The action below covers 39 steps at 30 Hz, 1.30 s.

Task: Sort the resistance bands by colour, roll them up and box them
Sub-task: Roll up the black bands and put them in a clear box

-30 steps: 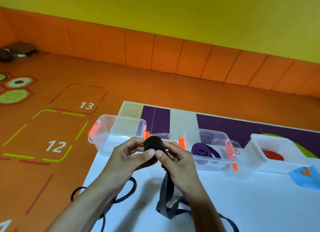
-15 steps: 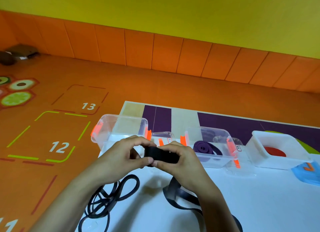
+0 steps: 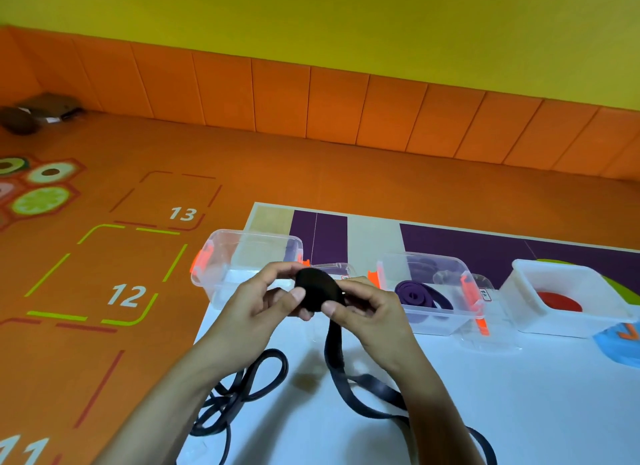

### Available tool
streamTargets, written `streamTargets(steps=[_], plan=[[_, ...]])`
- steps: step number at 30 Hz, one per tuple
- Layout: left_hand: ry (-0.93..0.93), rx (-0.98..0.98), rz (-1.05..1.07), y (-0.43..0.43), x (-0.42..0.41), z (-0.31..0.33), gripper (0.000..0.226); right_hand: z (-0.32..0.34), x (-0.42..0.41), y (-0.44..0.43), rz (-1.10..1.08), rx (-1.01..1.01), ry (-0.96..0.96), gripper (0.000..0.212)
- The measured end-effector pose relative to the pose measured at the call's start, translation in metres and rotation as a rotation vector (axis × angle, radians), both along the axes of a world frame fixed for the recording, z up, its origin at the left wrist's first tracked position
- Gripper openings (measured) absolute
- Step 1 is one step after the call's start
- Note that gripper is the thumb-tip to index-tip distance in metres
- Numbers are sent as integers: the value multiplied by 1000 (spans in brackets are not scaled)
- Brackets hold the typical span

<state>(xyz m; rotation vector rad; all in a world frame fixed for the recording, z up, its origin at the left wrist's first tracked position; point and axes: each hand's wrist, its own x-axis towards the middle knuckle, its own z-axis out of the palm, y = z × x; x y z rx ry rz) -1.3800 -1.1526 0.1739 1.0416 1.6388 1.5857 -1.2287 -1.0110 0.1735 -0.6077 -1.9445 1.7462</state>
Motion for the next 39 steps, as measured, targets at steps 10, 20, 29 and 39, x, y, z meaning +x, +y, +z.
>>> streamTargets(steps=[10,20,29,39], plan=[[-548,75,1,14,20,-5,31,-6,-6,-2,-122,-54,81,23],[157,-195,-128,4,-10,9,27,3,0,12,28,77,-61,20],[-82,67,71,15,1,2,32,-8,-7,2,-51,-81,107,24],[-662,181,107,26,23,0,24,-10,-13,-5,-132,-140,175,23]])
